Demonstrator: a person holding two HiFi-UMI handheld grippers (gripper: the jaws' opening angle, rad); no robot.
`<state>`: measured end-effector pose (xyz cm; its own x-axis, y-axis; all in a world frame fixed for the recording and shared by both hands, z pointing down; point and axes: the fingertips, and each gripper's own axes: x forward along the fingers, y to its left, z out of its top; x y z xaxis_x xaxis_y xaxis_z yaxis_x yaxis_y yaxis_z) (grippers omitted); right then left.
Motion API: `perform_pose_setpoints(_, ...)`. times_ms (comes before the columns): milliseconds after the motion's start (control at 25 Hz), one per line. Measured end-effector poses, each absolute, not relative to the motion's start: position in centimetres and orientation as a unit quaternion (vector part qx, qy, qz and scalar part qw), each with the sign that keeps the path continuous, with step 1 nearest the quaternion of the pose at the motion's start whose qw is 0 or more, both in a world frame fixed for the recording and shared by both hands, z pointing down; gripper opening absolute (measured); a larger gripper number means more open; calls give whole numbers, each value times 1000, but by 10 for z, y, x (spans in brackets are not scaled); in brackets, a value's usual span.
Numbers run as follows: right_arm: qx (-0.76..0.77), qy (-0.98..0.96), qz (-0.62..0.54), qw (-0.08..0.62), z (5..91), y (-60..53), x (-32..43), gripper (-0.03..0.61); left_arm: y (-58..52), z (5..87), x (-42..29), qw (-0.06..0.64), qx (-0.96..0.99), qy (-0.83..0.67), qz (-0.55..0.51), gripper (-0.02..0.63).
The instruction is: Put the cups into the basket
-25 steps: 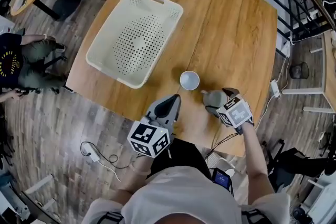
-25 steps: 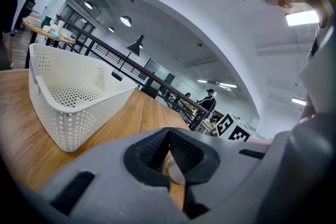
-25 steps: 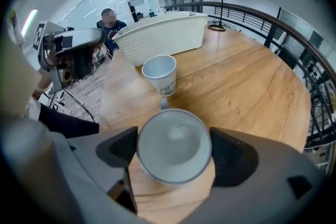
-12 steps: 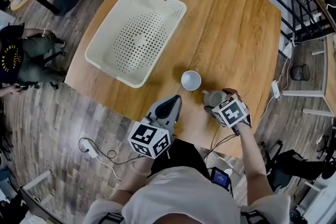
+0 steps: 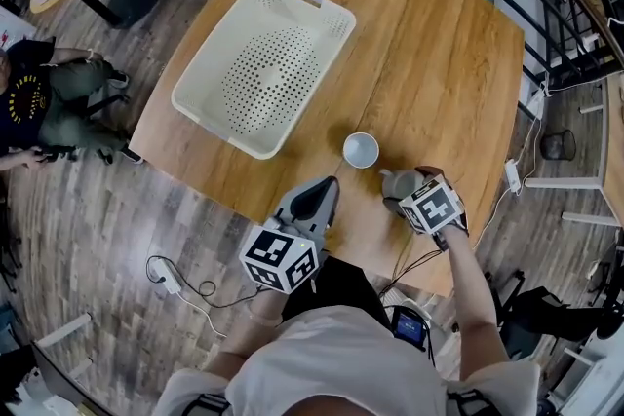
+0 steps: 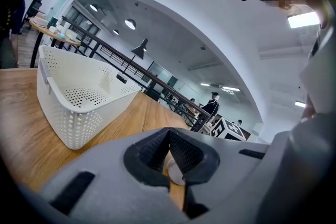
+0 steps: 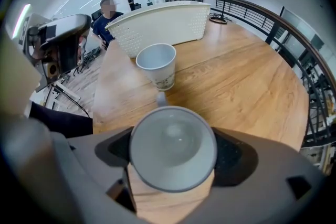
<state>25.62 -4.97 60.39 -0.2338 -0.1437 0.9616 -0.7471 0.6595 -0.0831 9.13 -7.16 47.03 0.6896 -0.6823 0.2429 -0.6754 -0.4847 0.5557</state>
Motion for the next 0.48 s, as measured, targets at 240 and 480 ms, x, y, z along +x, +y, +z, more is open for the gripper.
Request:
perform_pose_setpoints(240,301,-732,279,544,606,-48,256,413,-70,464,91,312,867,-388,-8,8)
perform_pose_setpoints(480,314,-736,292,524,591,-48,258,414,-73,459,87,307,868,-390,-9,8)
